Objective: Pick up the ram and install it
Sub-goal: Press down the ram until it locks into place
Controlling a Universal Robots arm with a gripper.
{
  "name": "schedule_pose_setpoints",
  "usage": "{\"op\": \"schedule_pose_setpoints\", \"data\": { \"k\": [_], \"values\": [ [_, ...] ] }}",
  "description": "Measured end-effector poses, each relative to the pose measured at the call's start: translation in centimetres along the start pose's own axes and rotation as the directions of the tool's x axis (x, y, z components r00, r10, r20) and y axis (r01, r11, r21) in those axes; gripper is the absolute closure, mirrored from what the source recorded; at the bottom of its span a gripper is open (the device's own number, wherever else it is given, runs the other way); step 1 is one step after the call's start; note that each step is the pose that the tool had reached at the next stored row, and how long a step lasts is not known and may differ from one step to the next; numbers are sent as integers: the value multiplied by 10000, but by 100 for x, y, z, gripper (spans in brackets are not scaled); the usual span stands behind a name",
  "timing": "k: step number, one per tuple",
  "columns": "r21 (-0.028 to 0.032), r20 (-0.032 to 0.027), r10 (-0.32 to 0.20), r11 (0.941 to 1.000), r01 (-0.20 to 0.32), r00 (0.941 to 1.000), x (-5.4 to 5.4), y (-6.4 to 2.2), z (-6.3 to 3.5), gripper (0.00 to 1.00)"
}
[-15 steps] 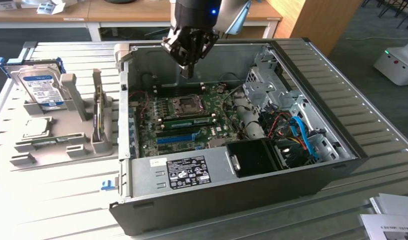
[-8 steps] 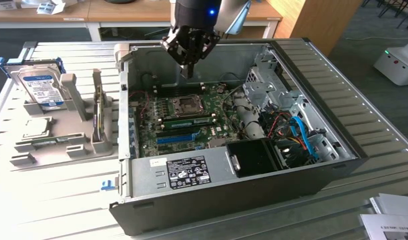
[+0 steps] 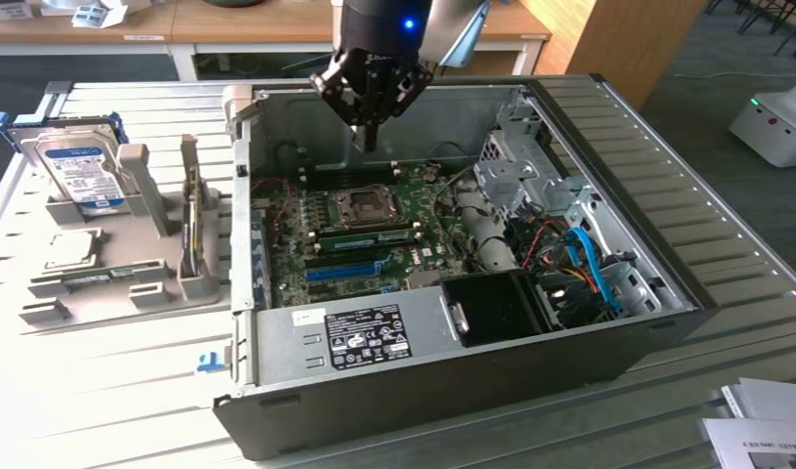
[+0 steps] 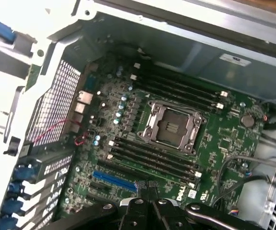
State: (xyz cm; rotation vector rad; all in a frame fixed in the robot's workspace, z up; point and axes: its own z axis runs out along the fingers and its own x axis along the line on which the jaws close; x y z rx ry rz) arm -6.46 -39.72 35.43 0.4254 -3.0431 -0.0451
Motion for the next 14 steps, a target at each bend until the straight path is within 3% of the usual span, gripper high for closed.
{"op": "schedule_pose_setpoints", "data": {
  "k": [4, 8, 13, 14],
  "values": [
    [-39, 22, 586, 9983, -586, 9983, 0, 1, 0, 90],
    [-79, 41, 1199, 9928, -1198, 9928, 0, 1, 0, 90],
    [-140, 66, 2050, 9787, -2049, 9787, 0, 1, 0, 90],
    [-165, 74, 2394, 9708, -2392, 9709, 0, 1, 0, 90]
  ]
}}
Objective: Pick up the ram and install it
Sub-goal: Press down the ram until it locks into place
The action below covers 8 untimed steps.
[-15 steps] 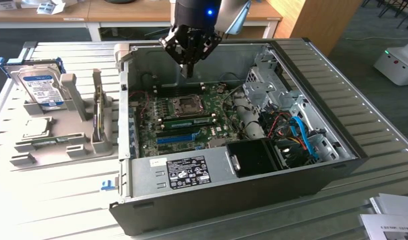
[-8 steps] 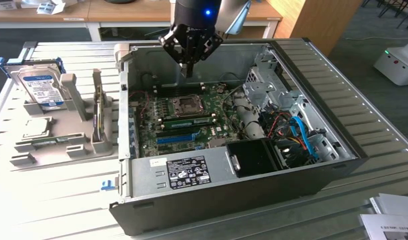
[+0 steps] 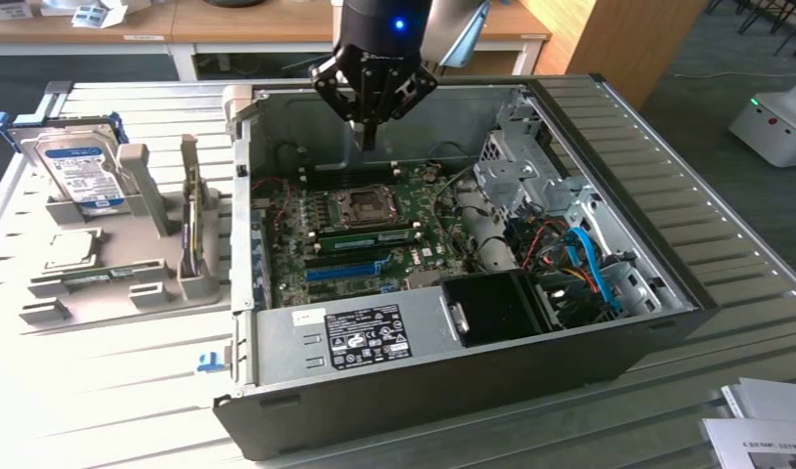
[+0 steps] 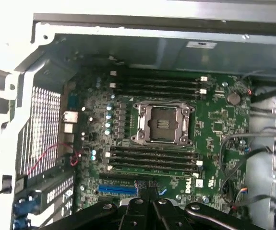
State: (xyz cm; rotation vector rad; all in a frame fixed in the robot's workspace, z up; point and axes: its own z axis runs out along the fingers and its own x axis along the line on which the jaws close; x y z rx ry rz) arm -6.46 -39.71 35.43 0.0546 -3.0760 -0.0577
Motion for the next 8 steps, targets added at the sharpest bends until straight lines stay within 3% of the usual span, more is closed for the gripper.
{"op": "schedule_pose_setpoints", "data": {
  "k": [4, 8],
  "values": [
    [-56, 31, 849, 9964, -849, 9964, 0, 0, 0, 90],
    [-81, 43, 1214, 9926, -1214, 9926, 0, 0, 0, 90]
  ]
}}
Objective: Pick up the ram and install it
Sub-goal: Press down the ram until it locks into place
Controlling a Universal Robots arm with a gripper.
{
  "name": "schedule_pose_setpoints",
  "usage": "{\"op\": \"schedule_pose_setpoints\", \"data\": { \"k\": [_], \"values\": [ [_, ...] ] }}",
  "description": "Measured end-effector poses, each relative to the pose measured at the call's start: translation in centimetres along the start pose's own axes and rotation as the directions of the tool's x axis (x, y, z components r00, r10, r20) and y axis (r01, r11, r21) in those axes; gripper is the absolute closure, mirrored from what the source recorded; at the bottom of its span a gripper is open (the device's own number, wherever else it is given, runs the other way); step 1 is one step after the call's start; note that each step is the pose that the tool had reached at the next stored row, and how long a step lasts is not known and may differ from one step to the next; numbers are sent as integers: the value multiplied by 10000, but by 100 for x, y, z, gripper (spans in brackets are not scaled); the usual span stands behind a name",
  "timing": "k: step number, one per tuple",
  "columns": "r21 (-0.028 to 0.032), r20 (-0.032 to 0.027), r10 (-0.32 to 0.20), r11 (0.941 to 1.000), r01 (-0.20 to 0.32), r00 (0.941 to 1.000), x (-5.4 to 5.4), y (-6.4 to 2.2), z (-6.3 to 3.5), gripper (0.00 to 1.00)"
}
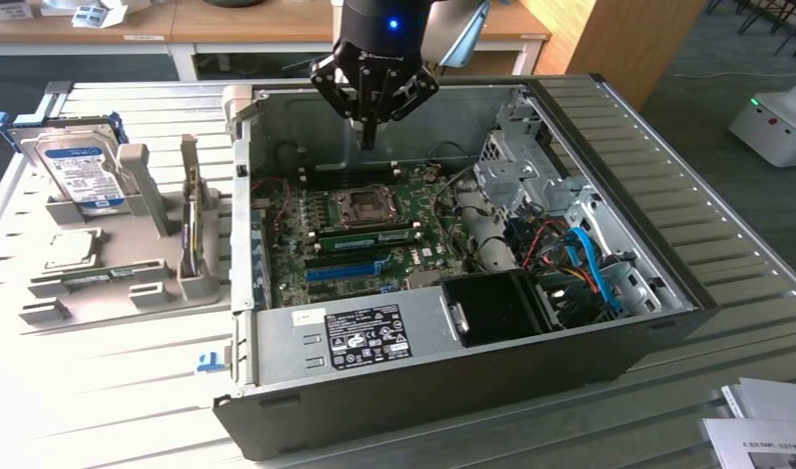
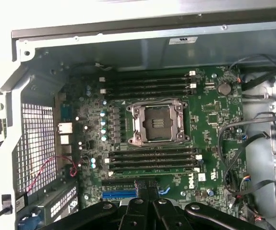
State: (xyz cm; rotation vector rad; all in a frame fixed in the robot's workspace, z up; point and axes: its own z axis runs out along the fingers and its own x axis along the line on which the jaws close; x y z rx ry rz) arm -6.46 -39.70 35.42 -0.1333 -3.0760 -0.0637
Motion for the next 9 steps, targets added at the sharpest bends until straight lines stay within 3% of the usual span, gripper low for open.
{"op": "schedule_pose_setpoints", "data": {
  "k": [9],
  "values": [
    [-2, 1, 41, 10000, -41, 10000, 0, 0, 0, 90]
  ]
}}
